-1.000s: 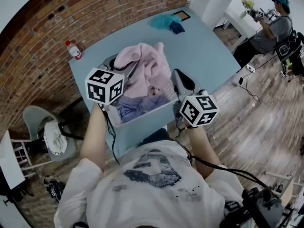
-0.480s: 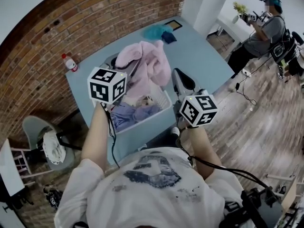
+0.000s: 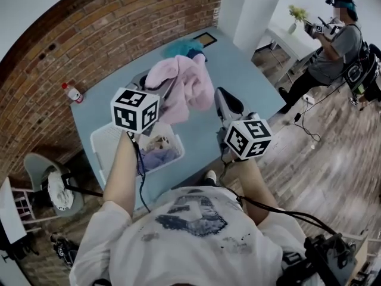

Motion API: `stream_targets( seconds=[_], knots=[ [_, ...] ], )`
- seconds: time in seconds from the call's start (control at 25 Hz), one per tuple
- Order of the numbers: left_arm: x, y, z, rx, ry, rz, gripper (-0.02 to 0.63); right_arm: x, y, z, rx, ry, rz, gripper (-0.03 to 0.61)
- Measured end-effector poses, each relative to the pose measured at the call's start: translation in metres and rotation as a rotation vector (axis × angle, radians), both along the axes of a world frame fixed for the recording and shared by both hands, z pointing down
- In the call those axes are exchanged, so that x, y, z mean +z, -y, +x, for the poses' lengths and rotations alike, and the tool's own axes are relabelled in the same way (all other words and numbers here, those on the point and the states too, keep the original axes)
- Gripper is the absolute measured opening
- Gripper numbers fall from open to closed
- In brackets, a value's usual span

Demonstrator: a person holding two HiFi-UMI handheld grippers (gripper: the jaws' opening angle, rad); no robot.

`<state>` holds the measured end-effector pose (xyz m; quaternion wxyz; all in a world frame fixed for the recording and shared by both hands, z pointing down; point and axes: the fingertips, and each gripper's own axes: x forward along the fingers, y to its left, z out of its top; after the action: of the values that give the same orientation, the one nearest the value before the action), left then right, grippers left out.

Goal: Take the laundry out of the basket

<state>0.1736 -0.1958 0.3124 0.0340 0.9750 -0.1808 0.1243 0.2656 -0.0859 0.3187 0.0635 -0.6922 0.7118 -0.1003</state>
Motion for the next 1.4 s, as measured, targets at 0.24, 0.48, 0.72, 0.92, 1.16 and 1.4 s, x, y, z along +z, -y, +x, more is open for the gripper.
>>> stream_targets(
  seconds=[0.24,0.48,0.72,0.92,1.16,1.4],
  knots=[
    [0.016,0.001,0.076,-0.019,0.008,-0.010,0.140,0.012,0.001,0.079,-0.006,0.009,-0.010,-0.002],
    [0.043,-0.007,0.138,-0.023,0.031,-0.043,0.140,0.029,-0.006,0.142,-0.002,0.031,-0.039,-0.002],
    [0.079,-0.009,0.176,-0.043,0.060,-0.065,0.140,0.050,-0.008,0.179,-0.010,0.042,-0.077,-0.002],
    [0.121,-0.013,0.193,-0.070,0.080,-0.083,0.140,0.068,-0.009,0.202,-0.010,0.050,-0.104,-0.002],
    [0.181,-0.009,0.197,-0.138,0.116,-0.126,0.141,0.102,-0.007,0.220,-0.014,0.052,-0.137,-0.002],
    [0.234,-0.008,0.200,-0.186,0.165,-0.137,0.141,0.135,-0.004,0.231,-0.011,0.068,-0.180,-0.002]
  ],
)
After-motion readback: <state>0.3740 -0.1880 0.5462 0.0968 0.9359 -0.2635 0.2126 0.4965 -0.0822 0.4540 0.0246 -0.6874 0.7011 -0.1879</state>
